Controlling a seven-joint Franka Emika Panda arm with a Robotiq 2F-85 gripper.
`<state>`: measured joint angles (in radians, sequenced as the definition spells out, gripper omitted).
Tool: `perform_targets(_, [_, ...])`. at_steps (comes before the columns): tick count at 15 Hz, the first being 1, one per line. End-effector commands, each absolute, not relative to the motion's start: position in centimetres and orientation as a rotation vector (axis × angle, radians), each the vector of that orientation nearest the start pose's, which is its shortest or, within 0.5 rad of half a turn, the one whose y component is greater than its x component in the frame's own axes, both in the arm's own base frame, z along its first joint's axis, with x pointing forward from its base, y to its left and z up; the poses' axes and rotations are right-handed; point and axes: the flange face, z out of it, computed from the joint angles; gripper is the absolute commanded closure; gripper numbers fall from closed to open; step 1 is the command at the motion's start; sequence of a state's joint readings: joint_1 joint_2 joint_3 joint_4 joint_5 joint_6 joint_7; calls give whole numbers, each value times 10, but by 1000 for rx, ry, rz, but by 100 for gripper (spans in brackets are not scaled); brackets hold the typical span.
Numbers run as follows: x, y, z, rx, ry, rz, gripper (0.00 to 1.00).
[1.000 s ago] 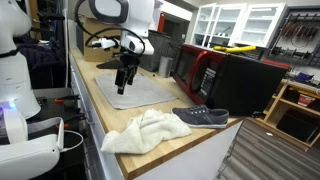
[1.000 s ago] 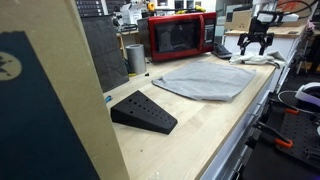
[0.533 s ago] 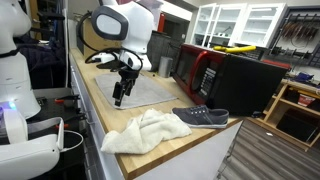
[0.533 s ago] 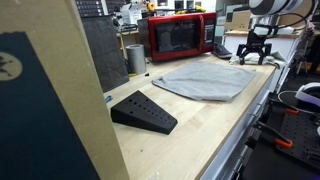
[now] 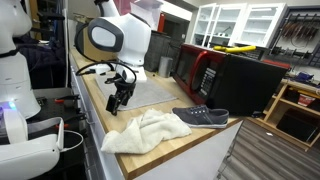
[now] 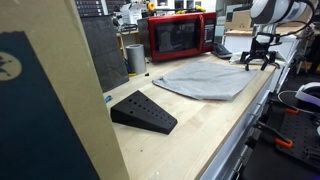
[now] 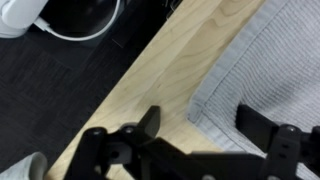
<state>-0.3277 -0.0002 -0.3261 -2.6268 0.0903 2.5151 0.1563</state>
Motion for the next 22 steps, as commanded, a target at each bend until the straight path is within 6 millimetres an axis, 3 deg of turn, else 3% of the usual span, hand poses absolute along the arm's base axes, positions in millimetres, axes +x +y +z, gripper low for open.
perform_targets(1, [333,-253,233,-2739,1305,111,50])
perform_targets(5, [332,-250,235,-2706,1303,107,78])
perform_targets(8, [332,-247,249,-2720,1297,81,100])
perform_targets(13, [344,-236,277,-2870,1228,-21,100])
perform_targets(22, [374,-160,325,-3229,959,-189,100])
